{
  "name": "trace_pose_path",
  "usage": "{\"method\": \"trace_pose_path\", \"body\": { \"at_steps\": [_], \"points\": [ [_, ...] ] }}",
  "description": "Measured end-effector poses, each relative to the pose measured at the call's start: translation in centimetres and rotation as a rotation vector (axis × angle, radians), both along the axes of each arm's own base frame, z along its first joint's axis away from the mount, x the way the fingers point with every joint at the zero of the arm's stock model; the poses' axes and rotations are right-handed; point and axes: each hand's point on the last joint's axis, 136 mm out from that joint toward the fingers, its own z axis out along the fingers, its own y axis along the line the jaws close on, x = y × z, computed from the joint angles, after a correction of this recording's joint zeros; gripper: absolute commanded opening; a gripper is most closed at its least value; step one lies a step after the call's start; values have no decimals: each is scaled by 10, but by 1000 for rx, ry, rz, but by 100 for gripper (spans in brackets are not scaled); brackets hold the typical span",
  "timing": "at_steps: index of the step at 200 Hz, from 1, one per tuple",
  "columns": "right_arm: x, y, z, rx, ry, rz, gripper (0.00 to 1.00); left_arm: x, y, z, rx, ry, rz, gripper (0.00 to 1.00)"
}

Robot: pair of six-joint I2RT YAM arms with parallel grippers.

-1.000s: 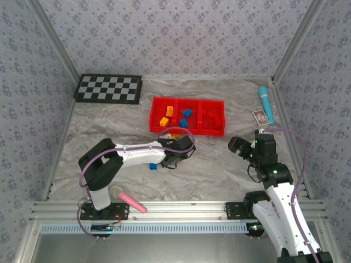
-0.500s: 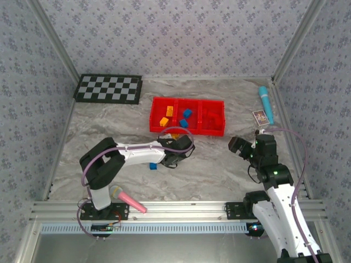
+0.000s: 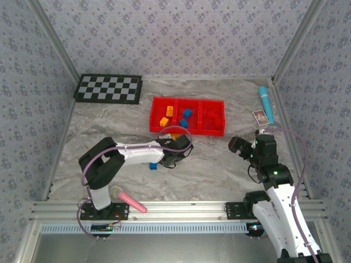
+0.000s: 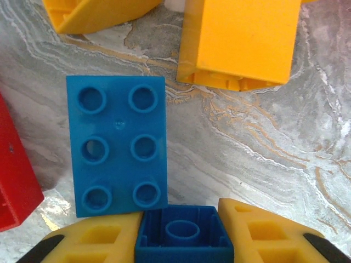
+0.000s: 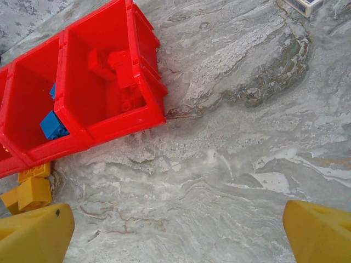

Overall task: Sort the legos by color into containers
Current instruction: Pick up the lego from the center of the table.

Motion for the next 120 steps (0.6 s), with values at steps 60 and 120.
{"method": "trace_pose_path", "body": {
  "at_steps": [60,120],
  "points": [
    [1,0,-2,-2,9,0,100,9,-8,58,11,-127,-149,18],
    [2,0,-7,-5,34,0,100,74,-45,156,-15,-294,-325,20]
  ]
}}
